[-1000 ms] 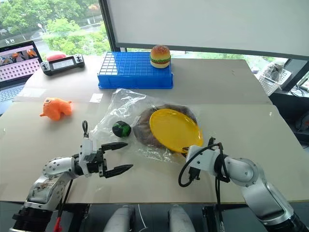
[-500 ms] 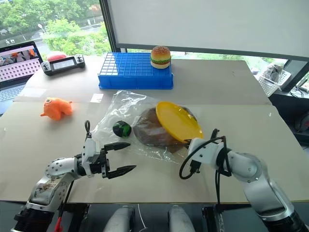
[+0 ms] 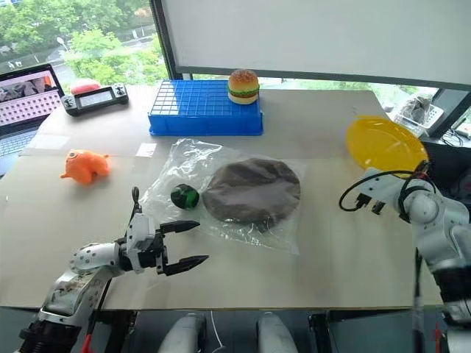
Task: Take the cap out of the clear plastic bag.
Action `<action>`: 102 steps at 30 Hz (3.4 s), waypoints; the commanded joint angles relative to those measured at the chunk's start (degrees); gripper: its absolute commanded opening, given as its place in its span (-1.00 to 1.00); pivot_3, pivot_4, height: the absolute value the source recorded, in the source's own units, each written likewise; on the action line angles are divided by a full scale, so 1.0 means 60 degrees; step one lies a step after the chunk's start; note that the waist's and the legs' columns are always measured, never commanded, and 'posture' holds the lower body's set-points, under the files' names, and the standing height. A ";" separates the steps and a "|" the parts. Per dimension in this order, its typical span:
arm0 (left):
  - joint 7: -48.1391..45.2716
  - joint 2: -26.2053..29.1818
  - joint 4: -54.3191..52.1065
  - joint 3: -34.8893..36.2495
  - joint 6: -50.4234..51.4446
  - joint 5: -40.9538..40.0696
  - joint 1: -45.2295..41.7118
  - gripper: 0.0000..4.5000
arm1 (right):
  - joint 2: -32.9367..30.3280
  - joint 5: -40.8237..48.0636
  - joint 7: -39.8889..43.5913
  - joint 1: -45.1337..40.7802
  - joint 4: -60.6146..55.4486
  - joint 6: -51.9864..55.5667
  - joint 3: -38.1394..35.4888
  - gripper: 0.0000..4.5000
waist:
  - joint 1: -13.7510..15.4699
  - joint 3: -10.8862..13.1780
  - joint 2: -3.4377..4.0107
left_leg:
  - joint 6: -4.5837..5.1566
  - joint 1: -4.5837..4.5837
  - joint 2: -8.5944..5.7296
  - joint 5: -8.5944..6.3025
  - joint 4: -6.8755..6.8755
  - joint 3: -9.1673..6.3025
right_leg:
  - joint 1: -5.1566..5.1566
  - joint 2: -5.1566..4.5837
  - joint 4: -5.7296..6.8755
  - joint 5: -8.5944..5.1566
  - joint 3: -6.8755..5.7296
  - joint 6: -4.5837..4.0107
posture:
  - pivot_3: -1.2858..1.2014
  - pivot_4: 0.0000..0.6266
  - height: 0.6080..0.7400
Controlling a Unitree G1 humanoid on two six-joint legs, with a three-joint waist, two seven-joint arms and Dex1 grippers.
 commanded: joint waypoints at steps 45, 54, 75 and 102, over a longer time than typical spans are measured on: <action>0.2375 -0.0579 0.5052 0.1121 -0.0997 0.1600 -0.3800 1.00 | 0.1491 1.1790 0.0877 0.3798 -1.2919 0.6792 -0.1458 0.99 | 0.0331 -0.0005 0.0008 | 0.0047 -0.0074 0.0004 -0.0011 0.0047 -0.0025 | -0.0007 0.0006 -0.0002 -0.0035 -0.0029 0.0057 | 0.03 -0.52 0.92; 0.1723 -0.1214 0.5762 0.0655 -0.0343 0.1459 -0.4087 1.00 | 0.1753 1.1747 0.0574 0.3871 -1.3260 0.7075 -0.1522 0.99 | 0.0352 -0.0009 0.0002 | 0.0051 -0.0058 0.0002 -0.0014 0.0056 -0.0028 | 0.0010 0.0005 0.0004 -0.0020 -0.0033 0.0035 | 0.03 -0.52 0.92; 0.0823 -0.0992 0.4813 0.0427 0.0295 0.1210 -0.3535 -0.79 | 0.3476 0.8892 0.0750 0.4878 -1.2275 0.3977 0.0094 1.00 | 0.0308 -0.0013 0.0002 | 0.0052 -0.0068 0.0004 -0.0015 0.0055 -0.0029 | 0.0001 0.0007 0.0000 -0.0021 -0.0033 0.0036 | 0.03 -0.52 0.92; 0.3001 -0.0733 1.1352 0.3783 0.1418 -0.0300 -0.8746 -0.79 | 0.4379 0.7307 0.1985 0.5934 -1.0601 0.1907 0.0542 1.00 | 0.0244 0.0005 -0.0038 | 0.0051 -0.0083 0.0000 -0.0015 0.0071 -0.0055 | 0.0000 0.0009 0.0007 -0.0053 -0.0059 0.0094 | 0.03 -0.52 0.92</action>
